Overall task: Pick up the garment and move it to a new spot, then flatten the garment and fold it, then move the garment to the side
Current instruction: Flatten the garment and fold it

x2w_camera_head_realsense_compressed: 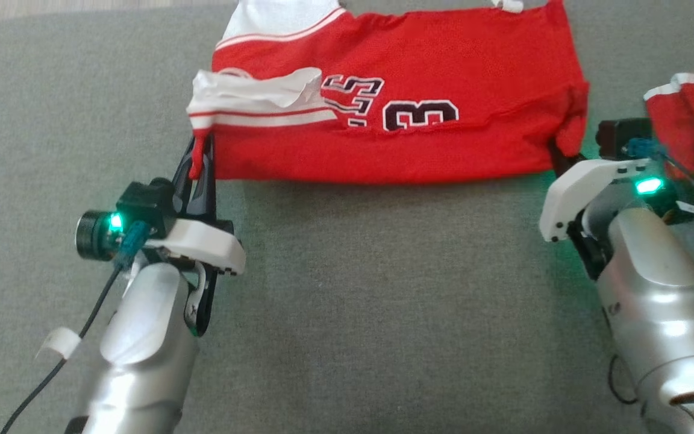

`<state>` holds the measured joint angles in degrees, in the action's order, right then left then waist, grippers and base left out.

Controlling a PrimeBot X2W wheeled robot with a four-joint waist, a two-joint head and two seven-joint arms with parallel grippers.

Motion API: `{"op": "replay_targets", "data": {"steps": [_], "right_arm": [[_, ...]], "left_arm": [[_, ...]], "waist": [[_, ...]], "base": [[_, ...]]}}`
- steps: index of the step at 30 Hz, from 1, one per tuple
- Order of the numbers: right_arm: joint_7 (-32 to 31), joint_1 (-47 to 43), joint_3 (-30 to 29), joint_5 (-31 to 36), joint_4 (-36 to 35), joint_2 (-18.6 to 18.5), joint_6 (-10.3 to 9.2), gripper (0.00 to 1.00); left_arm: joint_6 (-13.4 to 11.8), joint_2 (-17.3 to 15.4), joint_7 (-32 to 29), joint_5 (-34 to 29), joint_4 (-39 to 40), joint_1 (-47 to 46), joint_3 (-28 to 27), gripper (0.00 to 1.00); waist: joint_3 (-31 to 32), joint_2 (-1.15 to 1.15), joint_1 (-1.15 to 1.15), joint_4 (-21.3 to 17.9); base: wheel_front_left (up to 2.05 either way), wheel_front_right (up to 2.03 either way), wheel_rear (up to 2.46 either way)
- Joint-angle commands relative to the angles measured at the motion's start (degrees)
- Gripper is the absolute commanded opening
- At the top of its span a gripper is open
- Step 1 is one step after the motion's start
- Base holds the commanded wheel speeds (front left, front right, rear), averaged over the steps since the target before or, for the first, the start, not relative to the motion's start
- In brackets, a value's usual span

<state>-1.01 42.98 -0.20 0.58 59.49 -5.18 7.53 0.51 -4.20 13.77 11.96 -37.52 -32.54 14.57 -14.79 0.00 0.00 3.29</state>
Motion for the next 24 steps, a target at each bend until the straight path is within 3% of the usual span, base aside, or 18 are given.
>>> {"op": "replay_targets", "data": {"steps": [1, 12, 24], "right_arm": [[1.2, 0.9, 2.16, -0.47, -1.59, -1.14, -0.04, 0.0], [-1.28, -3.48, 12.98, -9.65, -7.05, -7.32, -0.04, 0.0], [-13.44, -15.7, 21.48, -23.4, -22.95, -15.24, -0.04, 0.0]], "left_arm": [[-0.36, -1.76, 0.82, 0.41, 1.28, -0.34, -1.84, 0.0], [-0.96, -2.54, 0.95, 1.57, 1.73, 3.91, -2.15, 0.0], [-1.61, -3.89, -1.35, 3.35, 6.8, 14.74, -1.88, 0.0]], "waist": [[1.02, 0.0, 0.0, -0.69], [5.6, 0.0, 0.0, -3.49], [11.6, 0.0, 0.0, -4.76]], "base": [[0.0, 0.0, 0.0], [0.0, 0.0, 0.0], [0.0, 0.0, 0.0]]}}
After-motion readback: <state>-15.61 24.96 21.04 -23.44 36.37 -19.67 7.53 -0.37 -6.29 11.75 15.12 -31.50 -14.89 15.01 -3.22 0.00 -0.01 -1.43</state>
